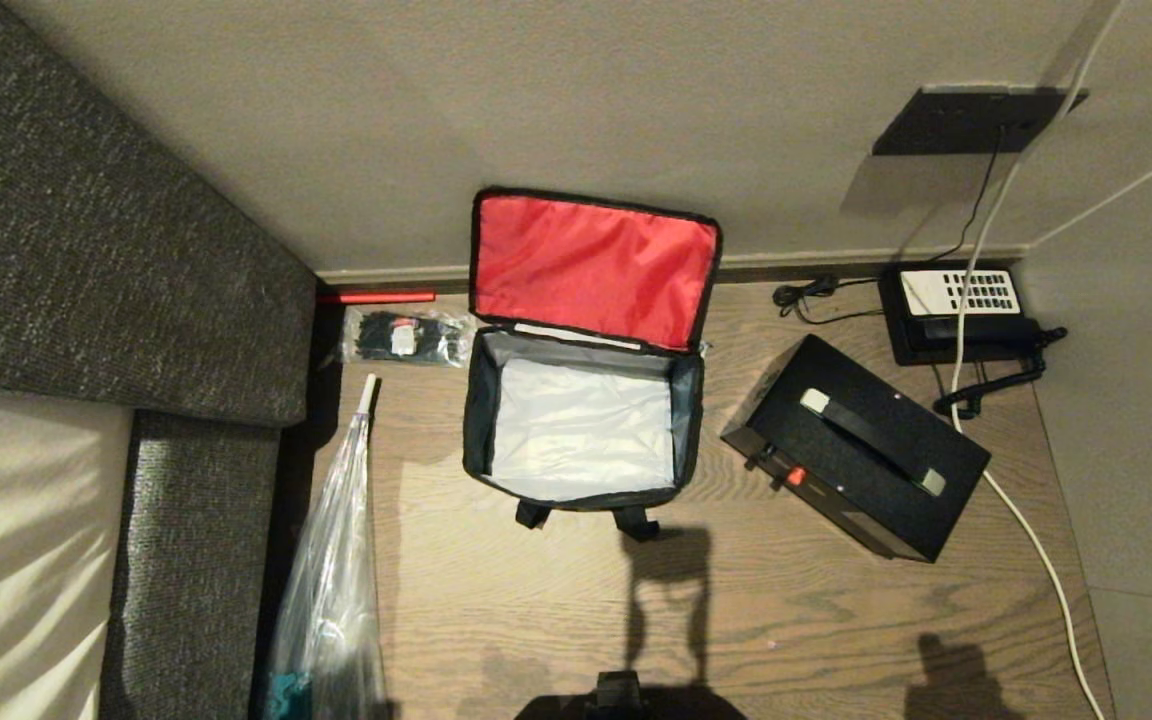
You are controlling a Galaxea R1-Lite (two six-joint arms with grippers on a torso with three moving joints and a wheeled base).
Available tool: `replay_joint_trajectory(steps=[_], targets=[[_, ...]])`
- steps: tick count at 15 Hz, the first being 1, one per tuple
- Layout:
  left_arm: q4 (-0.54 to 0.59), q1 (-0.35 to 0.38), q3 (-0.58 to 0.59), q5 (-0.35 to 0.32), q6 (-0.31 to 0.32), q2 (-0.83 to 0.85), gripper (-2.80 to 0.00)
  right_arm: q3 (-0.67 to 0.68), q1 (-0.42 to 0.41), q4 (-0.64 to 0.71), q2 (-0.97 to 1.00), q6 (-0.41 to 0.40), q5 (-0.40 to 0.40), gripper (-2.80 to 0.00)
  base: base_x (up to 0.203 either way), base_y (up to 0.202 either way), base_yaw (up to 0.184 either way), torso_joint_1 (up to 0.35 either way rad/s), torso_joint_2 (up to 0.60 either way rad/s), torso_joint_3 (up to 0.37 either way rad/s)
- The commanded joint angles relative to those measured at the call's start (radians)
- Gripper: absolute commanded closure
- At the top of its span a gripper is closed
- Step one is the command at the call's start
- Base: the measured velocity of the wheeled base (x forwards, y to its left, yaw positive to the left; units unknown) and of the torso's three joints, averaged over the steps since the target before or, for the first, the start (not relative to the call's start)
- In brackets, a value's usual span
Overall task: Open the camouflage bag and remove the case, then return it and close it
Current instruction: Grip the handle again
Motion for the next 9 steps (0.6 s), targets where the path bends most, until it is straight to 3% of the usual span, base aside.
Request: replay_joint_trajectory(steps=[1,3,4,6,9], targets=[[0.0,0.0,0.003,0.0,0.0,-0.002,0.0,-0.283,0.0,0.308,0.0,0.015,0.059,0.0,0.0,0.0,0.0,0.0,0.0,0.0],[0.0,0.0,0.003,0.0,0.0,-0.002,0.0,-0.407,0.0,0.522,0.04,0.029,0.128,0.0,0.0,0.0,0.0,0.0,0.0,0.0],[0.0,0.0,0.003,0.0,0.0,-0.002,0.0,-0.426,0.001,0.538,0.106,0.039,0.137,0.0,0.0,0.0,0.0,0.0,0.0,0.0],[0.0,0.0,0.003,0.0,0.0,-0.002,0.0,-0.498,0.003,0.532,0.332,0.074,0.144,0.0,0.0,0.0,0.0,0.0,0.0,0.0],[0.0,0.0,0.003,0.0,0.0,-0.002,0.0,-0.628,0.004,0.432,0.841,0.11,0.144,0.0,0.0,0.0,0.0,0.0,0.0,0.0]])
